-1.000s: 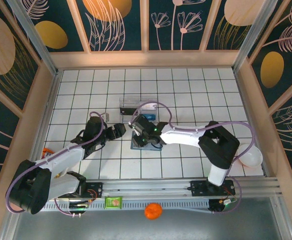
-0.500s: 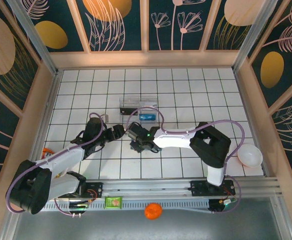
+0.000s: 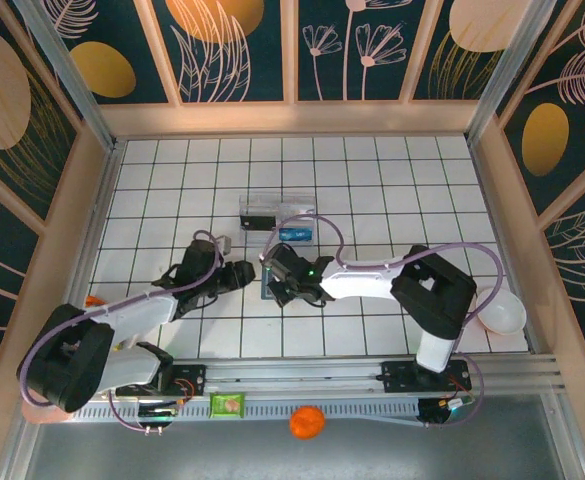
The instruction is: Take the credit cards out of the card holder
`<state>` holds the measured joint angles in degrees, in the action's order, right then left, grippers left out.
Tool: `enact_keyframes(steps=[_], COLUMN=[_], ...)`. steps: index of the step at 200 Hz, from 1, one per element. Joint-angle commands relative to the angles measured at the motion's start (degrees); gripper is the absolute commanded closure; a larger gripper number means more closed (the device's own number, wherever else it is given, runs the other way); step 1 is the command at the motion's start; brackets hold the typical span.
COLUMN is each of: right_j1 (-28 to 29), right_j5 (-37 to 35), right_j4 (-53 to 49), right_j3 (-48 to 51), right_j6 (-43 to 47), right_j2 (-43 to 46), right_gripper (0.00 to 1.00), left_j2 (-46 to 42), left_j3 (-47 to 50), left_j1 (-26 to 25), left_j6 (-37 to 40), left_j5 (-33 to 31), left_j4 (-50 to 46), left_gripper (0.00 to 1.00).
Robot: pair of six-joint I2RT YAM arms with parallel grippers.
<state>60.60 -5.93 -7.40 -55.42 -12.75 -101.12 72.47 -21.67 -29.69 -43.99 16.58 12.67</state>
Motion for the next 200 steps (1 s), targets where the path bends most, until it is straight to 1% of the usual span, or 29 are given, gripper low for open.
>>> enact_keyframes(steps=[1, 36, 70, 109, 136, 162, 184, 200], right_j1=[-0.9, -0.9, -0.9, -0.8, -0.8, -0.9, -0.8, -0.9], right_j5=[2.0, 3.5, 3.4, 3.8, 3.9, 3.9, 2.7, 1.1], right_j4=[4.1, 5.6, 6.0, 6.5, 6.6, 6.9, 6.9, 6.8], right_j3=[1.7, 2.6, 3.0, 2.9, 3.1, 3.5, 4.3, 5.6], right_j6=[-2.9, -4.3, -4.7, -5.0, -5.3, -5.7, -6.5, -7.2], right_j2=[2.9, 3.0, 3.1, 2.9, 3.0, 3.2, 4.0, 5.5], right_gripper=[1.00, 1.00, 1.00, 1.00, 1.00, 1.00, 1.00, 1.00], left_j2=[3.4, 8.0, 9.3, 12.3, 14.0, 14.6, 15.2, 15.7], left_j3=[-1.4, -3.0, -4.7, -5.8, -6.0, -6.3, -6.7, -6.3], left_j1=[-1.8, -4.2, -5.4, -6.3, -6.3, -6.3, -6.3, -6.3], left_j6=[-0.3, -0.6, -0.4, 0.0, -0.1, -0.1, 0.2, 0.2], left_j5=[2.0, 3.0, 3.4, 2.5, 1.0, 1.1, -0.6, -0.2], left_j4=[4.1, 7.0, 7.4, 6.2, 5.3, 5.3, 3.0, 2.9], left_gripper=[0.67, 0.85, 0.90, 1.00, 1.00, 1.00, 1.00, 1.00])
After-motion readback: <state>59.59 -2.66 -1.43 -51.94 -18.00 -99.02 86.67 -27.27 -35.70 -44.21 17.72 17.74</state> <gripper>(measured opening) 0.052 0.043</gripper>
